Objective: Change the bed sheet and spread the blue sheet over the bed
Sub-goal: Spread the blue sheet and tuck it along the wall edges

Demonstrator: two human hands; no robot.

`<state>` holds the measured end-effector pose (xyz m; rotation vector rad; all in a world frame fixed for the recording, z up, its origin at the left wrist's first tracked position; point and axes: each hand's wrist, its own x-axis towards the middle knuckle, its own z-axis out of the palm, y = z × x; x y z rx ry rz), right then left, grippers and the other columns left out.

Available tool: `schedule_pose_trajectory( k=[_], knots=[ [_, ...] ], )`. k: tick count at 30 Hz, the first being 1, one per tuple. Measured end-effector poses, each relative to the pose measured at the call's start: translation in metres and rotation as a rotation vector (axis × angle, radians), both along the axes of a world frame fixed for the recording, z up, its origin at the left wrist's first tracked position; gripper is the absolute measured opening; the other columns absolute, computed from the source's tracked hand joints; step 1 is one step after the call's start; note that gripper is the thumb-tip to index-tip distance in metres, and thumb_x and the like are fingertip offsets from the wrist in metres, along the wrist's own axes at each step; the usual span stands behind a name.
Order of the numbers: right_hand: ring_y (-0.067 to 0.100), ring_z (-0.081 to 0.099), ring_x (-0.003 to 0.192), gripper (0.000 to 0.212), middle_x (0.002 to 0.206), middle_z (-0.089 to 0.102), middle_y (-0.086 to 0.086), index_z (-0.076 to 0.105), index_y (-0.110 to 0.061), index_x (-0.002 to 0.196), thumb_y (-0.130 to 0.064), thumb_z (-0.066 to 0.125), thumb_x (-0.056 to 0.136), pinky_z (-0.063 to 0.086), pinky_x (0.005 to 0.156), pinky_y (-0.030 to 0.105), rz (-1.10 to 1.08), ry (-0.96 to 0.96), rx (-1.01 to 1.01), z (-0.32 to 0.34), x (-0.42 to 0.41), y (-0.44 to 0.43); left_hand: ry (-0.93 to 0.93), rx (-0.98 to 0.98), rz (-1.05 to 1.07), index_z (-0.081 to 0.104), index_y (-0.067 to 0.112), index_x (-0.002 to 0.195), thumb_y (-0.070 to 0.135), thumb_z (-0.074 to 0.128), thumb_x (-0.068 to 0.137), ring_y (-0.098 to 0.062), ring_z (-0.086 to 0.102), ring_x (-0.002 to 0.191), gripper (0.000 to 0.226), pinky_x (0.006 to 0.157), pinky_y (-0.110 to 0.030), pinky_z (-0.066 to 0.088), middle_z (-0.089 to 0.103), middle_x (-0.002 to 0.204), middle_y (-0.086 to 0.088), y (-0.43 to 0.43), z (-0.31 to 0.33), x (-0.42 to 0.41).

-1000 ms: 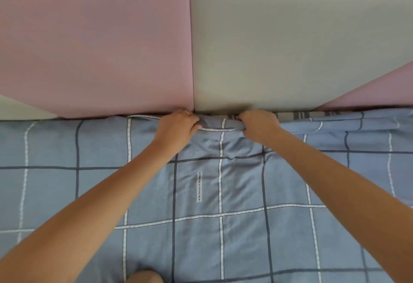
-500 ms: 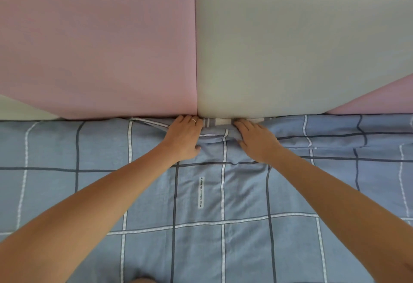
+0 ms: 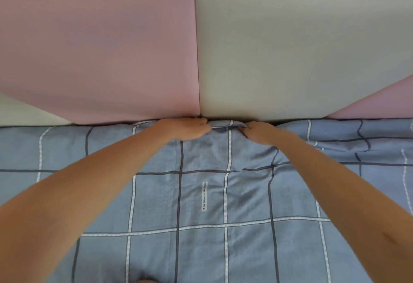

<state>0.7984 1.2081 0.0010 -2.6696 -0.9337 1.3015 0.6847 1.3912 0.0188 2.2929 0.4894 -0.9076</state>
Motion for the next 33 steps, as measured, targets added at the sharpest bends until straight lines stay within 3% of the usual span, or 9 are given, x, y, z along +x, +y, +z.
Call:
schedule_pose_trajectory(
  k=[4,8,10,14,16,19,23,27,33],
  knots=[
    [0.03,0.041,0.13,0.041,0.144,0.041,0.014,0.04,-0.009,0.14,-0.026,0.028,0.105,0.032,0.105,0.033,-0.014,0.034,0.065,0.014,0.002,-0.009,-0.017,-0.104,0.127,0.019,0.021,0.066,0.036,0.041,0.074,-0.026,0.017,0.071,0.028,0.063,-0.04,0.016,0.015,0.069,-0.003,0.004,0.004,0.001],
    [0.023,0.049,0.121,0.037,0.13,0.056,0.004,0.057,-0.016,0.125,-0.036,0.039,0.1,0.034,0.099,0.029,-0.136,0.137,0.147,0.021,-0.008,-0.04,0.081,-0.221,0.105,0.038,0.02,0.058,0.053,0.041,0.083,-0.02,0.036,0.066,0.041,0.067,-0.035,0.031,0.04,0.067,-0.002,0.003,0.01,0.012],
    [0.019,0.05,0.119,0.035,0.124,0.057,-0.001,0.057,-0.018,0.124,-0.037,0.04,0.1,0.035,0.099,0.027,-0.208,0.236,0.179,0.021,-0.007,-0.046,0.164,-0.242,0.14,0.066,0.023,0.075,0.072,0.043,0.074,-0.014,0.055,0.087,0.054,0.09,-0.035,0.038,0.063,0.093,0.009,0.0,0.01,0.016],
    [0.02,0.055,0.115,0.039,0.122,0.06,0.003,0.059,-0.015,0.123,-0.039,0.036,0.101,0.037,0.096,0.027,-0.24,0.319,0.151,0.028,-0.006,-0.043,0.332,-0.313,0.211,0.07,0.017,0.099,0.075,0.049,0.072,-0.019,0.062,0.103,0.067,0.101,-0.037,0.041,0.068,0.109,0.0,-0.012,0.01,0.025],
    [0.022,0.061,0.106,0.041,0.114,0.066,0.004,0.064,-0.011,0.115,-0.041,0.043,0.098,0.043,0.096,0.03,-0.313,0.41,0.091,0.034,-0.003,-0.044,0.429,-0.427,0.162,0.066,0.015,0.106,0.064,0.053,0.078,-0.022,0.061,0.107,0.058,0.1,-0.034,0.044,0.064,0.12,-0.007,-0.021,0.016,0.023],
    [0.023,0.068,0.099,0.033,0.106,0.071,0.008,0.064,-0.006,0.108,-0.032,0.064,0.087,0.052,0.091,0.035,-0.313,0.66,-0.019,0.048,0.006,-0.052,0.513,-0.436,0.074,0.046,0.018,0.133,0.044,0.065,0.079,-0.023,0.043,0.128,0.062,0.103,-0.031,0.036,0.034,0.15,-0.006,-0.034,0.02,0.008],
    [0.022,0.066,0.097,0.027,0.105,0.069,0.009,0.062,-0.011,0.103,-0.027,0.064,0.081,0.052,0.09,0.038,-0.234,0.84,-0.061,0.056,0.013,-0.038,0.664,-0.558,-0.012,0.06,0.01,0.117,0.027,0.068,0.065,-0.027,0.061,0.109,0.055,0.089,-0.033,0.053,0.059,0.128,-0.016,-0.039,0.024,-0.006],
    [0.019,0.066,0.102,0.061,0.112,0.07,0.005,0.063,-0.014,0.113,-0.061,0.049,0.077,0.05,0.092,0.036,-0.26,0.905,-0.16,0.062,0.006,-0.013,0.629,-0.547,0.025,0.059,0.007,0.119,0.02,0.066,0.083,-0.028,0.062,0.104,0.039,0.085,-0.034,0.054,0.061,0.125,-0.017,-0.036,0.022,-0.013],
    [0.024,0.069,0.098,0.021,0.104,0.072,0.008,0.064,-0.007,0.106,-0.013,0.065,0.085,0.053,0.092,0.04,0.001,0.785,-0.25,0.058,0.001,-0.007,0.489,-0.49,-0.057,0.052,0.015,0.12,0.02,0.063,0.09,-0.016,0.06,0.098,0.032,0.084,-0.032,0.053,0.06,0.114,-0.002,-0.03,0.012,-0.019]
  ],
)
